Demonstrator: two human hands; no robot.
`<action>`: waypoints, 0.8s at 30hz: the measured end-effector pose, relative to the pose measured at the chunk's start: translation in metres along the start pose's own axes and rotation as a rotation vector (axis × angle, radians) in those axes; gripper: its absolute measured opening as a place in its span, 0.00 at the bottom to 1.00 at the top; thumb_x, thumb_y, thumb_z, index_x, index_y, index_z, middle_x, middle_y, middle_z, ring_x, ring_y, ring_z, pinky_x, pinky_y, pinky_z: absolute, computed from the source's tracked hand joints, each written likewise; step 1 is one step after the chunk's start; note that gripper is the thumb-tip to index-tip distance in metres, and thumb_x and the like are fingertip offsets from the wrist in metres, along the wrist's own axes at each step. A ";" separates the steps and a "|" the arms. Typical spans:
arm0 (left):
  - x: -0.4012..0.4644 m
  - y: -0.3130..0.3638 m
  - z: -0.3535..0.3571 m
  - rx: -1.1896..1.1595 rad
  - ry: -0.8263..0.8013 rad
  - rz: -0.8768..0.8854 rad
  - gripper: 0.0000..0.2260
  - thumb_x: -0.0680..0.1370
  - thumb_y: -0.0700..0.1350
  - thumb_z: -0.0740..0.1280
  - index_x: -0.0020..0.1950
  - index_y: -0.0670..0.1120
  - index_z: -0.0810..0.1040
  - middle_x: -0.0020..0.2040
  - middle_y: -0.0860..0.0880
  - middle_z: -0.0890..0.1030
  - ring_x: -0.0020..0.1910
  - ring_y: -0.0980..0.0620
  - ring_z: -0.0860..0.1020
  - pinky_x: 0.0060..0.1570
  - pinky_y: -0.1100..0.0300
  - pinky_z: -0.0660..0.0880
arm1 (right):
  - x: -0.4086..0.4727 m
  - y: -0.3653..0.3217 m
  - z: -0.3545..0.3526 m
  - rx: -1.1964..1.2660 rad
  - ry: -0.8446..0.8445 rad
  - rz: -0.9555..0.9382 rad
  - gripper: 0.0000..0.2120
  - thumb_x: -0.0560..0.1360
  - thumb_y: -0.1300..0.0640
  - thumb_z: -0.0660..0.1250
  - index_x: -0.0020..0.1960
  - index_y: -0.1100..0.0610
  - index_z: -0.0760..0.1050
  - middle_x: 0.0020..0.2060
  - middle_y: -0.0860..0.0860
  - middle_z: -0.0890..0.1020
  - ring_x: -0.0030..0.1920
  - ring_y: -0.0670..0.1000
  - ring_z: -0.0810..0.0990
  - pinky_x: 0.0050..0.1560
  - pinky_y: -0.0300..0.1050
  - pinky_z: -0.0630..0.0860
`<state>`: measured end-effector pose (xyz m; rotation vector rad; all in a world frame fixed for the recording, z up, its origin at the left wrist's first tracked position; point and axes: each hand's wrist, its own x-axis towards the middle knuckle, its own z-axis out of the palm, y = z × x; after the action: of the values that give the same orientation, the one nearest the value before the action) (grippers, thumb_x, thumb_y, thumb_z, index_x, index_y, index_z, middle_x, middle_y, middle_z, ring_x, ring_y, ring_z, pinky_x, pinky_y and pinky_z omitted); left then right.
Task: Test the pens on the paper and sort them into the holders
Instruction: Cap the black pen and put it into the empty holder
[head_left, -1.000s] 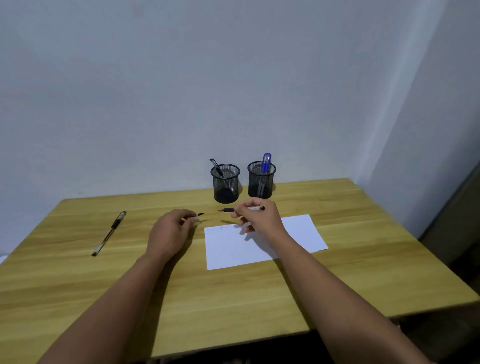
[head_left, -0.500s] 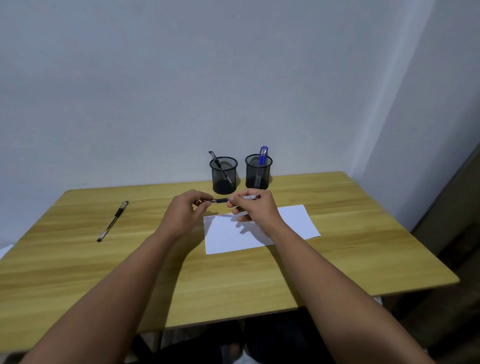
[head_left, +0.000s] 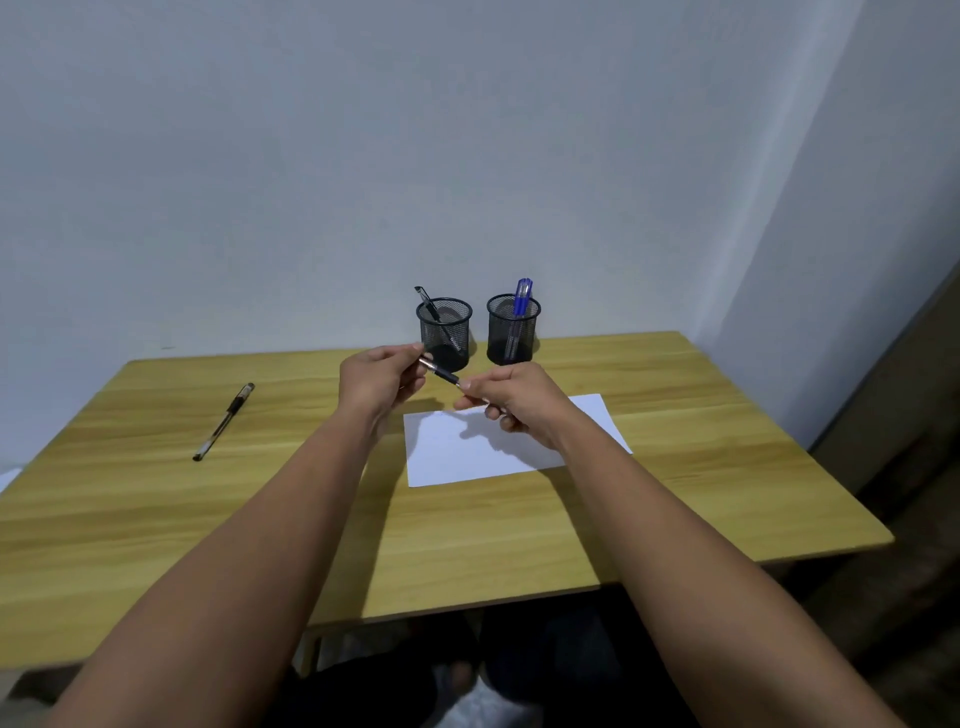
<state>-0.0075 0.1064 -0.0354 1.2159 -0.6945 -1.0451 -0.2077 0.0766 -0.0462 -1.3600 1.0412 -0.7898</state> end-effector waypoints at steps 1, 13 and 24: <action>0.000 0.000 0.003 0.005 -0.008 0.001 0.06 0.77 0.42 0.75 0.46 0.40 0.85 0.38 0.44 0.84 0.35 0.52 0.81 0.47 0.59 0.83 | 0.000 0.000 0.000 -0.041 -0.011 0.010 0.05 0.81 0.57 0.75 0.53 0.58 0.87 0.45 0.54 0.91 0.30 0.45 0.71 0.30 0.37 0.66; 0.007 -0.017 0.020 0.341 0.048 0.156 0.06 0.80 0.47 0.71 0.47 0.47 0.86 0.42 0.47 0.87 0.40 0.54 0.84 0.45 0.57 0.77 | 0.012 0.012 0.001 -0.067 0.090 -0.074 0.06 0.82 0.61 0.73 0.47 0.57 0.86 0.32 0.48 0.85 0.31 0.48 0.69 0.32 0.40 0.66; 0.059 0.005 0.007 0.658 0.029 0.245 0.27 0.78 0.52 0.71 0.75 0.50 0.71 0.63 0.50 0.80 0.53 0.52 0.80 0.55 0.54 0.77 | 0.077 -0.056 -0.027 -0.318 0.319 -0.330 0.08 0.79 0.56 0.77 0.41 0.51 0.84 0.34 0.49 0.82 0.35 0.47 0.77 0.44 0.42 0.75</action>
<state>0.0110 0.0499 -0.0344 1.6468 -1.1871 -0.6016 -0.1969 -0.0094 0.0014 -1.7444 1.2452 -1.1491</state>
